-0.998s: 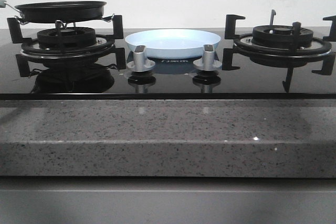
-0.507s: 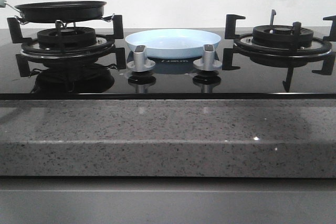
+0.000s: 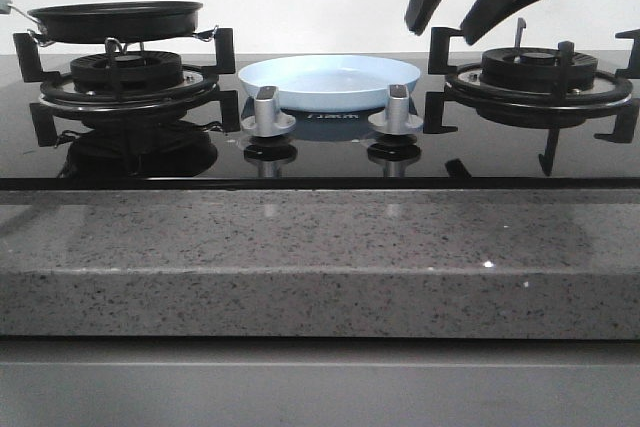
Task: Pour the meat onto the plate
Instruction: 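Lower the right gripper and grasp the rim of the light blue plate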
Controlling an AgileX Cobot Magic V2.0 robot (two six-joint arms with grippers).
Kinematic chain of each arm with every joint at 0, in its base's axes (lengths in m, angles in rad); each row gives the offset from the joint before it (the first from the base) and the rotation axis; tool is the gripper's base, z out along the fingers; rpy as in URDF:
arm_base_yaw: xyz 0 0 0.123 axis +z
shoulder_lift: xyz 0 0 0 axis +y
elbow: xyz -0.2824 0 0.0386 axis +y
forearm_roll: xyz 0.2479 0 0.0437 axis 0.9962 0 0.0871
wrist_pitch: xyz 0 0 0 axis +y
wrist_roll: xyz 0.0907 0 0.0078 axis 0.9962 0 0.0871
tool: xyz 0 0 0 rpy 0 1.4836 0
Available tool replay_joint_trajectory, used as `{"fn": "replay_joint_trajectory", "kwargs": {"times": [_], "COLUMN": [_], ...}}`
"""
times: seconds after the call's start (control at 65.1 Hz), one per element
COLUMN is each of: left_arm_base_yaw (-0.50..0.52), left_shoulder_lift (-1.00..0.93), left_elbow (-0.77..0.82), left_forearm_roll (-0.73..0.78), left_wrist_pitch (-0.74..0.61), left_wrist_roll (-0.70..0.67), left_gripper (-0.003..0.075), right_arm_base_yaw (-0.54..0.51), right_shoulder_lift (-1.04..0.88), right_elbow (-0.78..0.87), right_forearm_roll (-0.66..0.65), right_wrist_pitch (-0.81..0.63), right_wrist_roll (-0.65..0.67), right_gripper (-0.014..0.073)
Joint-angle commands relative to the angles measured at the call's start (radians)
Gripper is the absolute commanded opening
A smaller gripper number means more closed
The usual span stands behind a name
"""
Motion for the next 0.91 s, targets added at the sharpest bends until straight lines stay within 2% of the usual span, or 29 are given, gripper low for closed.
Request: {"fn": "replay_joint_trajectory", "kwargs": {"times": [0.0,0.43,0.783,0.891], "left_arm_base_yaw": [-0.01,-0.01,-0.01,-0.01], "left_shoulder_lift": [0.0,0.0,0.0,0.0], "left_elbow": [-0.032,-0.032,-0.032,-0.032], "left_forearm_roll": [-0.002,-0.002,-0.002,-0.002], "left_wrist_pitch": [-0.065,-0.063,-0.063,-0.062], "left_wrist_roll": [0.0,0.0,0.0,0.0], "left_gripper": [0.0491,0.0491,0.0491,0.0491], "right_arm_base_yaw": [-0.006,-0.006,-0.006,-0.006], "right_shoulder_lift": [-0.006,0.169,0.219,0.224], "right_elbow": [-0.081,-0.309,-0.318,-0.318], "right_forearm_roll": [0.026,0.017,0.017,0.017], "right_wrist_pitch": [-0.024,0.033,0.051,0.051], "right_wrist_roll": [-0.011,-0.045,-0.081,-0.082], "right_gripper": [0.0463,0.0463,0.0461,0.0398]}}
